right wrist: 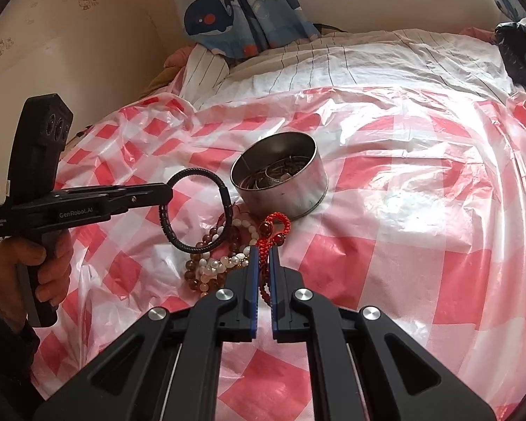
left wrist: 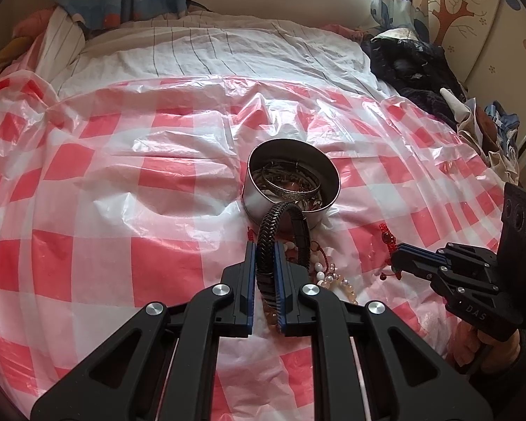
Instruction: Organize jewelry
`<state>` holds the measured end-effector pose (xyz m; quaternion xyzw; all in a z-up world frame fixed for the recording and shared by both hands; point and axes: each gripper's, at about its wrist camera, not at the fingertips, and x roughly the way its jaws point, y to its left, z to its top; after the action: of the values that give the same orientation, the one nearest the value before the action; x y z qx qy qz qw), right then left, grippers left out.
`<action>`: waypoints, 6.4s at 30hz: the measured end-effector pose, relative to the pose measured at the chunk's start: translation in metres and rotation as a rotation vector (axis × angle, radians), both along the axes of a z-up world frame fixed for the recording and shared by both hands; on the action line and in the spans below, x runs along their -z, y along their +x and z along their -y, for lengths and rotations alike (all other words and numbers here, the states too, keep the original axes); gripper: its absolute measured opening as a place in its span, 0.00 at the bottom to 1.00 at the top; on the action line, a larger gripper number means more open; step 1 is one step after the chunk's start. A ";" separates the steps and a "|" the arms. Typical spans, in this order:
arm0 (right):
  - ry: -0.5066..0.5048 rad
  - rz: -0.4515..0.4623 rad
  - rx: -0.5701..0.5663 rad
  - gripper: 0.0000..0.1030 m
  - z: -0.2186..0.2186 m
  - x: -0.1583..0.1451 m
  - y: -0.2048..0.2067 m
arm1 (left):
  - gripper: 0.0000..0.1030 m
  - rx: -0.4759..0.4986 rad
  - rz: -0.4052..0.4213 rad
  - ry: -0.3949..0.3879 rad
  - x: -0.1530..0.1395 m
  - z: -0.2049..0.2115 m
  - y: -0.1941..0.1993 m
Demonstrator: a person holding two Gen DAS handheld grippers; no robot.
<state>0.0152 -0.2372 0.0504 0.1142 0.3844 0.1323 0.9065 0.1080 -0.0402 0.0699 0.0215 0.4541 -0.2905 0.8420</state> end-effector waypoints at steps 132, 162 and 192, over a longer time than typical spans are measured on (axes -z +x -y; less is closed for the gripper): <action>-0.055 0.011 0.010 0.08 -0.006 0.005 -0.001 | 0.06 -0.018 0.031 0.074 0.009 0.019 0.000; -0.006 0.145 0.007 0.08 -0.005 -0.016 -0.011 | 0.06 -0.045 0.194 0.207 -0.009 0.024 -0.012; 0.105 0.212 0.020 0.08 -0.006 -0.042 0.047 | 0.06 0.007 0.142 -0.105 -0.051 0.055 0.035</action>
<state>0.0620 -0.2308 0.0923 0.1508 0.2778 0.1548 0.9360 0.1428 -0.0950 0.1205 -0.0008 0.3775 -0.3148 0.8709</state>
